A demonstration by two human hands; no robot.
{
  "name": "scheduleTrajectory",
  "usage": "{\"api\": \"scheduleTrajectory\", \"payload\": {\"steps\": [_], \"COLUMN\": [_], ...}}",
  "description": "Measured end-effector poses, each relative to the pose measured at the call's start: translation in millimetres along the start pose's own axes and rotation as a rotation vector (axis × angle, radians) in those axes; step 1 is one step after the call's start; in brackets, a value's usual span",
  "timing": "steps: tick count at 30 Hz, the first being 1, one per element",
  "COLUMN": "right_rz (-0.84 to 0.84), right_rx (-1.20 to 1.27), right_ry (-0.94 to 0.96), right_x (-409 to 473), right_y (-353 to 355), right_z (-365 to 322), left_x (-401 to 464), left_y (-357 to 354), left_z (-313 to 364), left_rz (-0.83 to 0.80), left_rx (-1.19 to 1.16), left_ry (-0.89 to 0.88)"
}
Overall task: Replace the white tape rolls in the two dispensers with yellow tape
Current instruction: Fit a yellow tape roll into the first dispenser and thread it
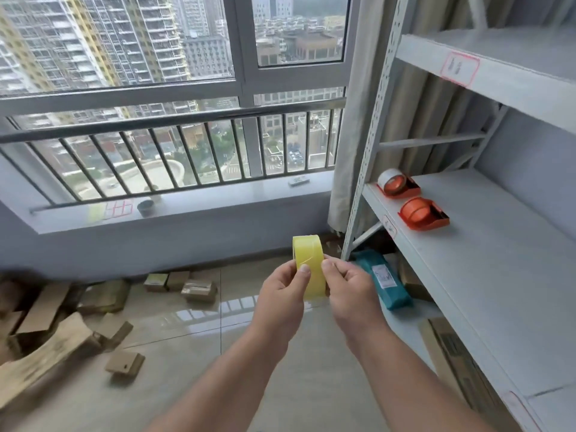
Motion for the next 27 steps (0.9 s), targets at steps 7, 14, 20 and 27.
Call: {"api": "scheduleTrajectory", "payload": {"steps": [7, 14, 20, 27], "right_rz": [0.005, 0.011, -0.020, 0.000], "right_rx": [0.024, 0.036, 0.086, 0.087], "right_ry": [0.003, -0.008, 0.000, 0.019], "right_x": [47.8, 106.7, 170.4, 218.7], "right_y": [-70.9, -95.4, -93.5, -83.9], "right_z": [-28.2, -48.9, -68.6, -92.4], "left_x": [76.2, 144.3, 205.6, 256.3], "left_y": [53.9, 61.8, 41.8, 20.4], "left_z": [11.4, 9.0, 15.3, 20.2], "left_rz": [-0.032, -0.063, -0.077, -0.103], "left_rx": [-0.023, -0.016, -0.025, -0.005], "left_ry": [0.003, 0.035, 0.056, 0.073]}}
Point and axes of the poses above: each hand's wrist, its own x-axis towards the middle knuckle, its own y-axis out of the back of the hand, z = x × y, the point moved 5 cm from there along x, towards the middle knuckle, and after that the axes turned 11 degrees about -y, right-handed, at the moved point
